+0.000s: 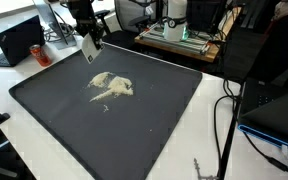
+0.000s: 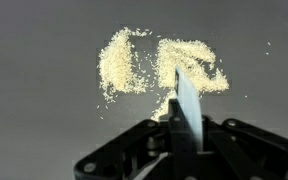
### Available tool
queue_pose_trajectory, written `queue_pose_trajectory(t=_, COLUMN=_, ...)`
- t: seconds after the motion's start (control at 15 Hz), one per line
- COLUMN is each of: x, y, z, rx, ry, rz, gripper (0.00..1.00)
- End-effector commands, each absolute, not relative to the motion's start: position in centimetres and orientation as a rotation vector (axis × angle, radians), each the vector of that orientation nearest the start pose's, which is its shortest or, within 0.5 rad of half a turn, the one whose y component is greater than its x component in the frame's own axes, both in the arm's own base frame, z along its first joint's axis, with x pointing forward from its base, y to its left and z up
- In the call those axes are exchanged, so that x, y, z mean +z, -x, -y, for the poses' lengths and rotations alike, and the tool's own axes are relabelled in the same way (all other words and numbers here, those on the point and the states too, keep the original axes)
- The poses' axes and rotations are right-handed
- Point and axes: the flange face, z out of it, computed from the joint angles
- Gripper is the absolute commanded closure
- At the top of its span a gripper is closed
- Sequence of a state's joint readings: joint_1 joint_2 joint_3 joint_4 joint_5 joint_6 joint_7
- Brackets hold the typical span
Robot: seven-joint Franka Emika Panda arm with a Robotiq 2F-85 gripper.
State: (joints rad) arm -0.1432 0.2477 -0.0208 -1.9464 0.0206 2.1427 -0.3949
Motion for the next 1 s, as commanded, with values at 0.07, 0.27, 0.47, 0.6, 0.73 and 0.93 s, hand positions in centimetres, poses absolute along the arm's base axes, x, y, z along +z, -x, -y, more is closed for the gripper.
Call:
queue_pose_trajectory(t=0.07, x=35.0, y=-60.4, z=11.8, rx=0.064, ry=3.031, rz=0.312, gripper=0.99)
queue_pose_trajectory(t=0.27, x=35.0, y=-60.4, z=12.7, rx=0.133, ry=3.037, rz=0.329, gripper=0.99)
queue_pose_trajectory(t=0.47, x=35.1, y=-60.3, z=13.4, rx=0.211, ry=3.026, rz=0.338, gripper=0.99)
queue_pose_trajectory(t=0.6, x=35.4, y=-60.4, z=13.8, rx=0.249, ry=3.021, rz=0.34, gripper=0.99)
queue_pose_trajectory(t=0.73, x=35.8, y=-60.5, z=14.2, rx=0.261, ry=3.017, rz=0.334, gripper=0.99)
queue_pose_trajectory(t=0.93, x=36.6, y=-61.1, z=14.5, rx=0.139, ry=2.985, rz=0.296, gripper=0.99)
